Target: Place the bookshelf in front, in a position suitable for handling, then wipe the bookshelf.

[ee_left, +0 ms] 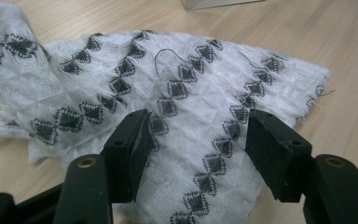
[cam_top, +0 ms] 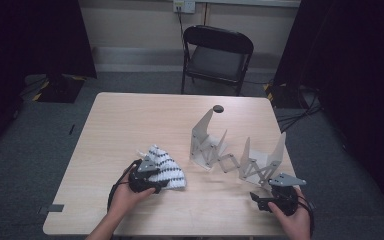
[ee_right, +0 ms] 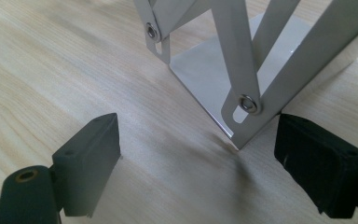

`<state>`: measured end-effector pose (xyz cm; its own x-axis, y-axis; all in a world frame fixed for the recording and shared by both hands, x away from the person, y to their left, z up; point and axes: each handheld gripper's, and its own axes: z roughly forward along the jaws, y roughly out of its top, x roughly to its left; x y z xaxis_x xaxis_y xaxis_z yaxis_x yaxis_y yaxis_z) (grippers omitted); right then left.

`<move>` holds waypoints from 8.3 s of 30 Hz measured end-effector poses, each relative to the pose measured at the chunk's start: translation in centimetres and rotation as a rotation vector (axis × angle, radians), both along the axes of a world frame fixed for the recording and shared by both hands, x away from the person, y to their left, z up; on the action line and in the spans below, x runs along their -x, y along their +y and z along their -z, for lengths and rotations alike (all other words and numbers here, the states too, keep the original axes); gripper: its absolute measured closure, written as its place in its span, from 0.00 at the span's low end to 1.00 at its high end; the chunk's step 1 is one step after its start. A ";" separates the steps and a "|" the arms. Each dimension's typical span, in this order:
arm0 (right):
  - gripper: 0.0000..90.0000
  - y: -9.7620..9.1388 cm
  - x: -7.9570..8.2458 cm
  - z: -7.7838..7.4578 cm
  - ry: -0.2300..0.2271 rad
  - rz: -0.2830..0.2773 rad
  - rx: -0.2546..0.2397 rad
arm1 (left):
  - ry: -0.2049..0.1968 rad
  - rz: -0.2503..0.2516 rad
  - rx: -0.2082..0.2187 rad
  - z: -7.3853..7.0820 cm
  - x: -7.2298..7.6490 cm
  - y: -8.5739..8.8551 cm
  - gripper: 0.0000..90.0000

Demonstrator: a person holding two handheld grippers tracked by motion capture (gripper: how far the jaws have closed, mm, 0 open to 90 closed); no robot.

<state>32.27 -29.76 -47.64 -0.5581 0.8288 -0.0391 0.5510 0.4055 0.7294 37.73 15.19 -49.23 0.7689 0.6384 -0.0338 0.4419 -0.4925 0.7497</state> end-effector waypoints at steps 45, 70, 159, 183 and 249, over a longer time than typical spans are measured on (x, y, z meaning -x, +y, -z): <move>0.14 -0.5 0.2 2.2 0.022 0.006 -0.033 | 0.025 0.007 -0.063 -0.5 -0.9 0.1 0.72; 0.14 -0.5 0.1 2.2 0.024 0.005 -0.032 | -0.014 -0.031 0.086 -8.5 -1.4 -3.2 0.89; 0.14 -0.5 0.1 2.3 0.022 0.006 -0.034 | 0.053 0.052 -0.063 -1.3 -2.1 -6.3 0.86; 0.14 -0.5 0.1 2.3 0.022 0.005 -0.034 | -0.082 0.046 0.053 -8.8 -1.3 -8.4 0.86; 0.14 -0.4 0.1 2.3 0.022 0.008 -0.033 | -0.042 0.040 0.077 -7.4 0.8 -7.8 0.85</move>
